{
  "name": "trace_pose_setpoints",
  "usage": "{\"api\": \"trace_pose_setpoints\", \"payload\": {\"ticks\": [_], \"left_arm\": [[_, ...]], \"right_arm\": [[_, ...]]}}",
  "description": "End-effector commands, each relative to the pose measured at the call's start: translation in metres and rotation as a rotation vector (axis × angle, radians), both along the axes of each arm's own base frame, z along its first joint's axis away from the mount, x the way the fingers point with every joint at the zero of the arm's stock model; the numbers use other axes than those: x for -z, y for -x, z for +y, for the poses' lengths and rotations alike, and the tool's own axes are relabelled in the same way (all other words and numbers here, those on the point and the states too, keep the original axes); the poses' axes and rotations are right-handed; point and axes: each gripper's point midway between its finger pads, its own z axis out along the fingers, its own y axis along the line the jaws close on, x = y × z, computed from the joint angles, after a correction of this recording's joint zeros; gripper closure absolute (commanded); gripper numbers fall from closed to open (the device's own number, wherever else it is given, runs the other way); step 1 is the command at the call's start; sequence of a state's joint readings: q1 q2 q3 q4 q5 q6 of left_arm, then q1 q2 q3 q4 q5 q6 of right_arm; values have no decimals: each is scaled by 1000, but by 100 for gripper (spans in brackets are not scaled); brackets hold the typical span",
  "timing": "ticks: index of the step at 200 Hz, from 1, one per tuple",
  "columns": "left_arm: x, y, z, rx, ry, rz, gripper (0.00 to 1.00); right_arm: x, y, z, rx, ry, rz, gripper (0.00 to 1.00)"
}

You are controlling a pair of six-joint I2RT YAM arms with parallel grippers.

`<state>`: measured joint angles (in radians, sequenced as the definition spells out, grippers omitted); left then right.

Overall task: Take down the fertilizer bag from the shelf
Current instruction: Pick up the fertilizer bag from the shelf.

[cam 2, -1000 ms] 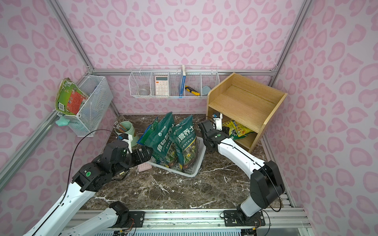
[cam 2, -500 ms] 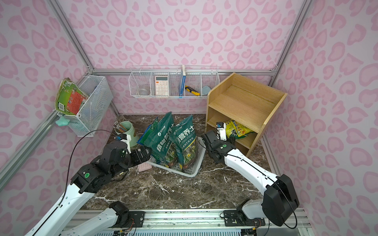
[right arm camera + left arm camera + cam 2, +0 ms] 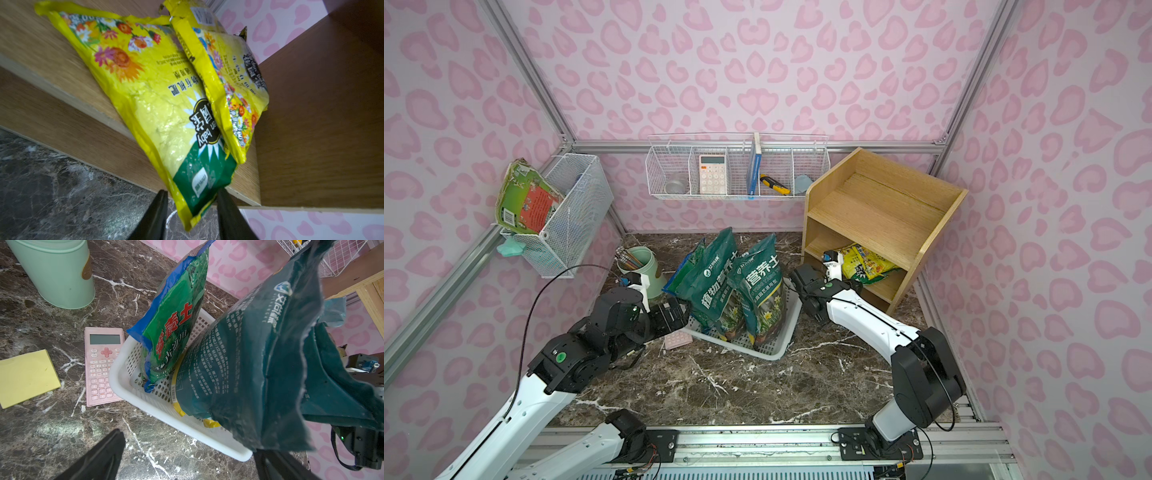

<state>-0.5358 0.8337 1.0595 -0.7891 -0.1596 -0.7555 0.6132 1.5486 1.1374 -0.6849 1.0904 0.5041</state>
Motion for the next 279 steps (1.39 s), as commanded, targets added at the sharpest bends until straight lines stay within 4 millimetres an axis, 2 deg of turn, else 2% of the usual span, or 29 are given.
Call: {"api": "trace_pose_setpoints", "payload": {"ticks": [1,15,25,47,74,105,142,179,222,231,236,279], "left_arm": [[-4,-2,2,-6,-6,-22,1],[-4,-2,2,-6,-6,-22,1],[-3,-2,2,-7,-7,-22,1],[-3,-2,2,-6,-8,-21,1],[-4,-1,2,-5,-6,-23,1],[-5,0,4,-10,-4,-30,1],[-10,3,8,-21,0,-51,1],[-14,7,17,-51,0,-73,1],[-18,14,35,-127,-14,-94,1],[-19,15,38,-136,-13,-99,1],[-19,16,39,-141,-13,-102,1],[-22,20,50,-187,-15,-121,1]], "right_arm": [[-6,2,-2,-1,-10,-17,79],[-7,2,0,-15,-30,-18,93],[-10,1,3,-27,-48,-21,100],[-14,1,9,-62,-83,-24,100],[-30,5,25,-118,-144,-49,100],[-52,17,52,-215,-247,-51,100],[-58,36,66,-254,-273,25,100],[-72,59,85,-319,-301,17,100],[-86,95,126,-484,-386,28,100],[-83,105,133,-511,-377,47,100],[-95,110,140,-527,-401,28,100],[-104,152,188,-654,-398,69,100]]}}
